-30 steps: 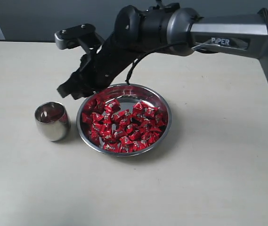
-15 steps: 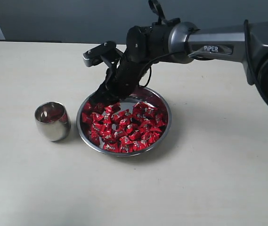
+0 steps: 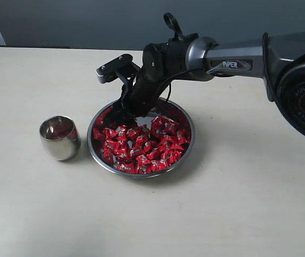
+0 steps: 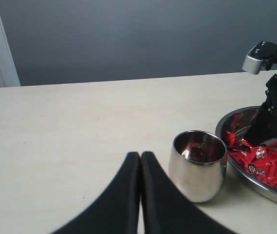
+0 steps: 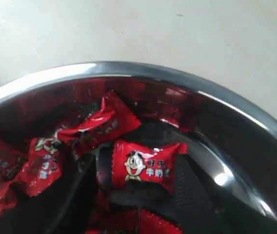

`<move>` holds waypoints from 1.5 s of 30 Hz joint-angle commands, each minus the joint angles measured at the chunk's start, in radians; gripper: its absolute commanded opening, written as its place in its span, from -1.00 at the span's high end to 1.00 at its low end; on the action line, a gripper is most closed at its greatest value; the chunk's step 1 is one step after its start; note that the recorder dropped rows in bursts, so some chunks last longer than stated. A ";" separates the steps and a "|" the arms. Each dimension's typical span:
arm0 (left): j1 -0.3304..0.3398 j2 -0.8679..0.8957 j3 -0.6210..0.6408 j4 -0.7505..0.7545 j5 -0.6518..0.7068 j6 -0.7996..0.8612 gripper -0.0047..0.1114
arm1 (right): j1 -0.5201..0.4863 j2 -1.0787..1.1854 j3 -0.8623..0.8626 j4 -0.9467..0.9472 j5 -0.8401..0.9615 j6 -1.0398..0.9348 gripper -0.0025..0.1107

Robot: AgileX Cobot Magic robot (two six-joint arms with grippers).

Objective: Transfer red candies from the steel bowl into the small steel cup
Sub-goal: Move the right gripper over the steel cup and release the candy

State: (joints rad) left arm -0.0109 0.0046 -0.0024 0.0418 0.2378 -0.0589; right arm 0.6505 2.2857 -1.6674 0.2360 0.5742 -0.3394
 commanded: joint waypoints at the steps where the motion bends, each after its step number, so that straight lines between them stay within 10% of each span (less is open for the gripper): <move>1: -0.002 -0.005 0.002 0.001 0.000 -0.002 0.91 | -0.005 0.021 -0.004 -0.010 -0.009 0.029 0.10; 5: -0.002 -0.005 0.002 0.001 0.000 -0.002 0.91 | -0.005 0.025 -0.004 -0.007 -0.009 0.037 0.28; 8: -0.002 -0.005 0.002 0.001 0.000 -0.002 0.91 | -0.005 0.014 -0.004 -0.005 -0.005 0.037 0.96; 27: -0.002 -0.005 0.002 0.001 0.000 -0.002 0.91 | 0.077 -0.206 -0.004 0.339 0.102 -0.133 0.95; 45: -0.002 -0.005 0.002 0.001 0.000 -0.002 0.91 | 0.198 -0.138 -0.004 0.288 -0.070 -0.160 0.95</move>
State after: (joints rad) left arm -0.0109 0.0046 -0.0024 0.0418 0.2378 -0.0589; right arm 0.8481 2.1349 -1.6674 0.5385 0.5157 -0.4935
